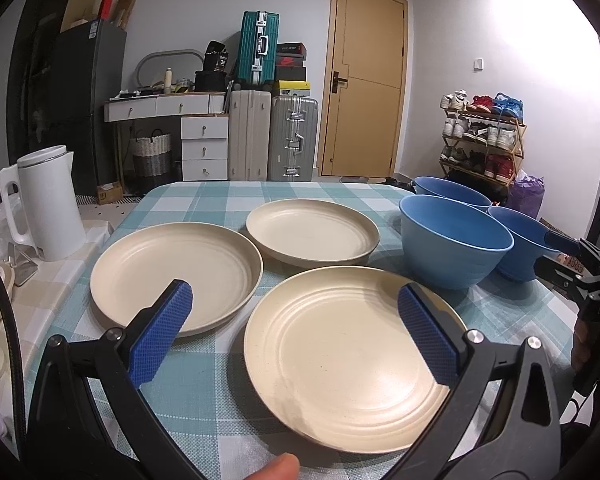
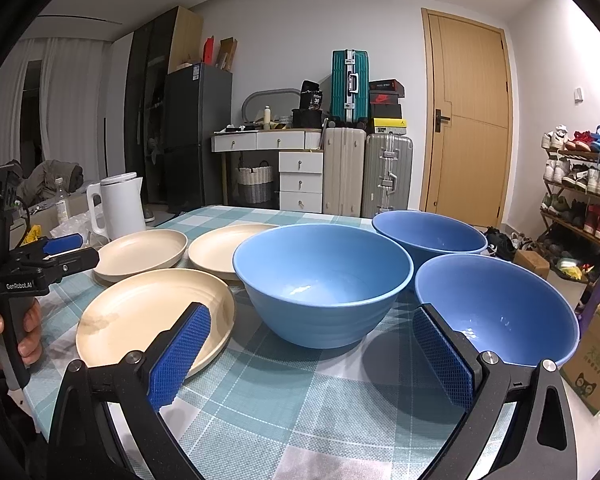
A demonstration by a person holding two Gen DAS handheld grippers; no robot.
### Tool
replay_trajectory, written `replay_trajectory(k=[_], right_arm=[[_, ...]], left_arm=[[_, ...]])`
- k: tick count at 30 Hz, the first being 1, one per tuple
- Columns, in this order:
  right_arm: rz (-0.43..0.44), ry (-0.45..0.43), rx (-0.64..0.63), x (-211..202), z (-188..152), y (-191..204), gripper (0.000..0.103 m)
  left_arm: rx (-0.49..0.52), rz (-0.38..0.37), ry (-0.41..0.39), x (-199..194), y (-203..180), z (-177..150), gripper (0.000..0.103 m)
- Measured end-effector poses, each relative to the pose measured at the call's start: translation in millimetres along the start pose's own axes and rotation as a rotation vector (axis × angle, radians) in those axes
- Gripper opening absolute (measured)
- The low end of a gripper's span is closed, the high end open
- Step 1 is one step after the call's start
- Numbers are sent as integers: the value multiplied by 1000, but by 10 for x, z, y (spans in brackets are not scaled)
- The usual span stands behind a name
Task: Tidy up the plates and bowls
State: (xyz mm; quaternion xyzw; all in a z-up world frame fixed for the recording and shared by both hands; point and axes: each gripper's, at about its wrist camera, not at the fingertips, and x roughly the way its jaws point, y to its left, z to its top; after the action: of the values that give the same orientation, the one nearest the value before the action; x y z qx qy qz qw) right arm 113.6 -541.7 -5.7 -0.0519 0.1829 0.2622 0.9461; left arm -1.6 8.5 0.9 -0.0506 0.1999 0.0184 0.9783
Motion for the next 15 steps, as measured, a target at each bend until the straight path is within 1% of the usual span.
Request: replay_trajectory(k=[10, 15], right_arm=[[-5, 4, 0, -2, -12, 3, 103], [-13, 8, 0, -13, -24, -2, 103]], left_arm=[[-9, 7, -4, -3, 55, -4, 103], [-30, 1, 15, -2, 97, 0, 103]])
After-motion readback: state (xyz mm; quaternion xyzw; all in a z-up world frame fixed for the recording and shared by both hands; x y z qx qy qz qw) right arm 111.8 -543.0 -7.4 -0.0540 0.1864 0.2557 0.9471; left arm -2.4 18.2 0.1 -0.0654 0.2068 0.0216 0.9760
